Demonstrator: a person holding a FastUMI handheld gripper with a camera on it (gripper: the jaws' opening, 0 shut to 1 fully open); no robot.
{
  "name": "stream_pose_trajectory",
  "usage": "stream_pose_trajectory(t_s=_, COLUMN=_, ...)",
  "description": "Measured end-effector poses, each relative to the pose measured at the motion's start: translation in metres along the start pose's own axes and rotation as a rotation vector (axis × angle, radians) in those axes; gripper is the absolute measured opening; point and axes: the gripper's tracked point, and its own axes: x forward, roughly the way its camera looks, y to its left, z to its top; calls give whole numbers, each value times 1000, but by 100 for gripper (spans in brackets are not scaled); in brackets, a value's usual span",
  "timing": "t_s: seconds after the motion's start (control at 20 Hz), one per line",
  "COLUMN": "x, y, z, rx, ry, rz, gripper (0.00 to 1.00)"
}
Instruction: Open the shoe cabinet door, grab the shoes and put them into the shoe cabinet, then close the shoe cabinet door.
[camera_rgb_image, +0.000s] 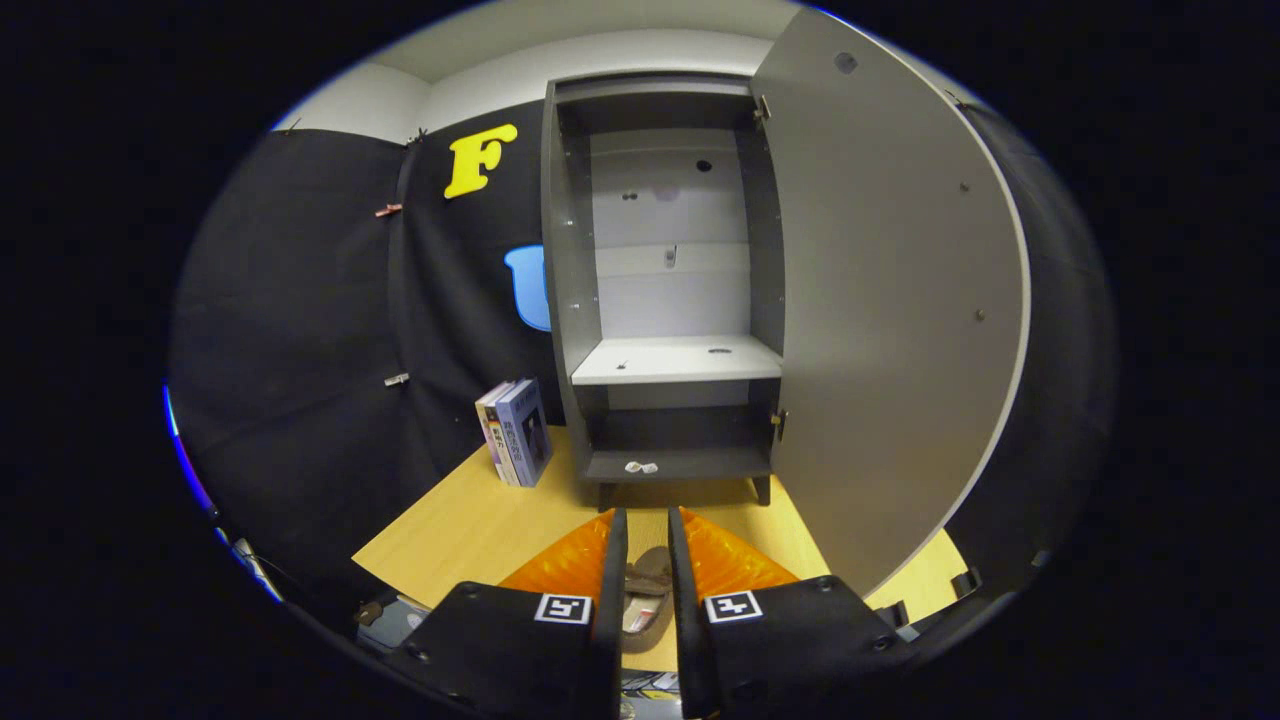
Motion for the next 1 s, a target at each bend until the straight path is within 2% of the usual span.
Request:
stream_pose_trajectory(t_s=0.3, x=44, y=17, z=-70, rx=32, ry=105, rz=-80, gripper=27)
stream_pose_trajectory(t_s=0.75, x=120, y=25, z=-193, rx=56, ry=325, rz=-142, gripper=27)
stream_pose_trajectory(t_s=1.0, x=145, y=14, z=-235, rx=65, ry=386, rz=-190, gripper=27)
